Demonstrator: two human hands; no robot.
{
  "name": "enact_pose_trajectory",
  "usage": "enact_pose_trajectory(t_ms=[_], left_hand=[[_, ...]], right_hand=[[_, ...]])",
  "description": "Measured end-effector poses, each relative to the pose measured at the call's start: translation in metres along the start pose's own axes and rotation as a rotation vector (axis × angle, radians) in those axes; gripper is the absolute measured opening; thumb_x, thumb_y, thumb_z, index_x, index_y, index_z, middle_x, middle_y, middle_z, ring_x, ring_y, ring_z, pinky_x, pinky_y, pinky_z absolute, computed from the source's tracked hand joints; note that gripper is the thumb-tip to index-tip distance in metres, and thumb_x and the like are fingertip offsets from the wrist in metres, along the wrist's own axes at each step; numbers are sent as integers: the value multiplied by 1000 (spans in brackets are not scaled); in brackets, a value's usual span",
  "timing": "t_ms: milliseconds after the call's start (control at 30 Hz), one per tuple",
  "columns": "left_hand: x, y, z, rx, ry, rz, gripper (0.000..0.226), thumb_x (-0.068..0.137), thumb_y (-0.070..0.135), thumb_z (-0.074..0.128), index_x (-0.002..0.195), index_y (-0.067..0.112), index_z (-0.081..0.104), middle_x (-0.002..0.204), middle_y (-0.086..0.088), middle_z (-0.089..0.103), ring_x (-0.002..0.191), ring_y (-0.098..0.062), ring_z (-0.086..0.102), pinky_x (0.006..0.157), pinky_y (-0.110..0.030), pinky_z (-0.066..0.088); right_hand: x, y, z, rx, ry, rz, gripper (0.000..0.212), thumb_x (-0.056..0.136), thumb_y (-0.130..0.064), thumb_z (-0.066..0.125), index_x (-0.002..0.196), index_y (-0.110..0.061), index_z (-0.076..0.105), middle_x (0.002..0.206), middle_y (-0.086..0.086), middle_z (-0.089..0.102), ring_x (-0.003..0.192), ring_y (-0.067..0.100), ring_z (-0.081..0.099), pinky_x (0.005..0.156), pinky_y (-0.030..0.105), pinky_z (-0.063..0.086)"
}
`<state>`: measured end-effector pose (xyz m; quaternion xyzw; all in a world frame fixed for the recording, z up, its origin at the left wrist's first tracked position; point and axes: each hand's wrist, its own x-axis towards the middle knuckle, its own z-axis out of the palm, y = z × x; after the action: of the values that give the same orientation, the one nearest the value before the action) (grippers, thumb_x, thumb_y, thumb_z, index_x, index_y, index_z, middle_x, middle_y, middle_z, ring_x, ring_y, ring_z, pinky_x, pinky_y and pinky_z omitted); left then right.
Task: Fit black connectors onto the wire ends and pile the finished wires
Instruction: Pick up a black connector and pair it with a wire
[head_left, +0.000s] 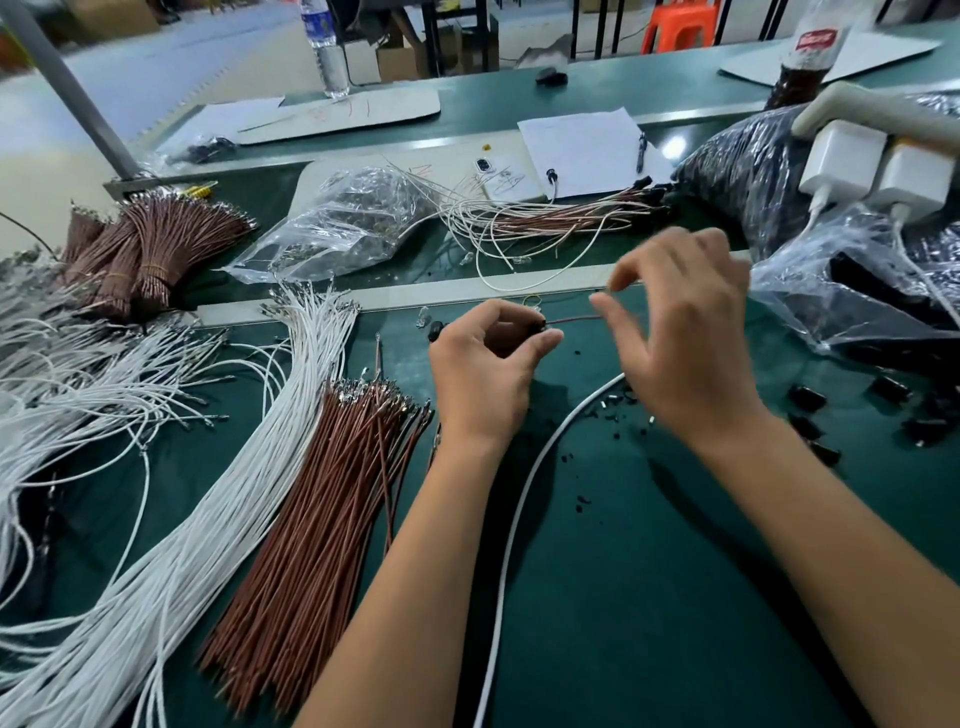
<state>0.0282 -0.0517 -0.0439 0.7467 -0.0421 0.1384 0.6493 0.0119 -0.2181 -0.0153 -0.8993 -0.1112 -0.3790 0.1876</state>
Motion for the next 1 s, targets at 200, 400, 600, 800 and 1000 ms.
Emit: enact_pose_trajectory(t_ms=[200, 400, 600, 800, 1000], left_hand=[[-4, 4, 8, -344, -30, -184, 14, 79, 3, 84, 84, 9, 73, 80, -8, 76, 67, -11, 65, 66, -23, 50], [-5, 4, 8, -350, -101, -125, 15, 77, 1, 84, 88, 5, 74, 89, -10, 78, 80, -14, 72, 74, -24, 55], [-2, 0, 4, -340, 100, -127, 13, 83, 6, 82, 92, 14, 77, 77, 0, 71, 73, -13, 63, 74, -30, 56], [-5, 4, 5, -513, -6, -275, 20, 78, -6, 80, 87, 11, 78, 87, -17, 71, 88, -28, 67, 83, -29, 58], [-6, 5, 3, -526, -53, -276, 19, 76, -3, 82, 91, 6, 75, 90, -20, 76, 86, -30, 74, 80, -32, 60]], right_hand=[[-17, -21, 8, 997, -188, 932, 27, 100, -35, 67, 92, -9, 71, 67, -2, 63, 51, 10, 50, 44, 24, 41], [-17, -10, 7, 1402, -107, 976, 9, 93, -11, 68, 100, -6, 72, 78, 4, 69, 60, 8, 55, 40, 17, 37], [-18, -3, 3, 1386, -47, 993, 11, 96, -7, 67, 89, -12, 72, 82, 6, 76, 69, 15, 71, 46, 18, 45], [-17, -5, 4, 1449, -16, 938, 11, 92, -5, 70, 86, -13, 74, 84, 7, 78, 70, 15, 74, 51, 17, 51], [-18, -5, 3, 1425, -33, 942, 7, 92, -6, 70, 88, -11, 73, 82, 8, 78, 68, 14, 73, 52, 18, 52]])
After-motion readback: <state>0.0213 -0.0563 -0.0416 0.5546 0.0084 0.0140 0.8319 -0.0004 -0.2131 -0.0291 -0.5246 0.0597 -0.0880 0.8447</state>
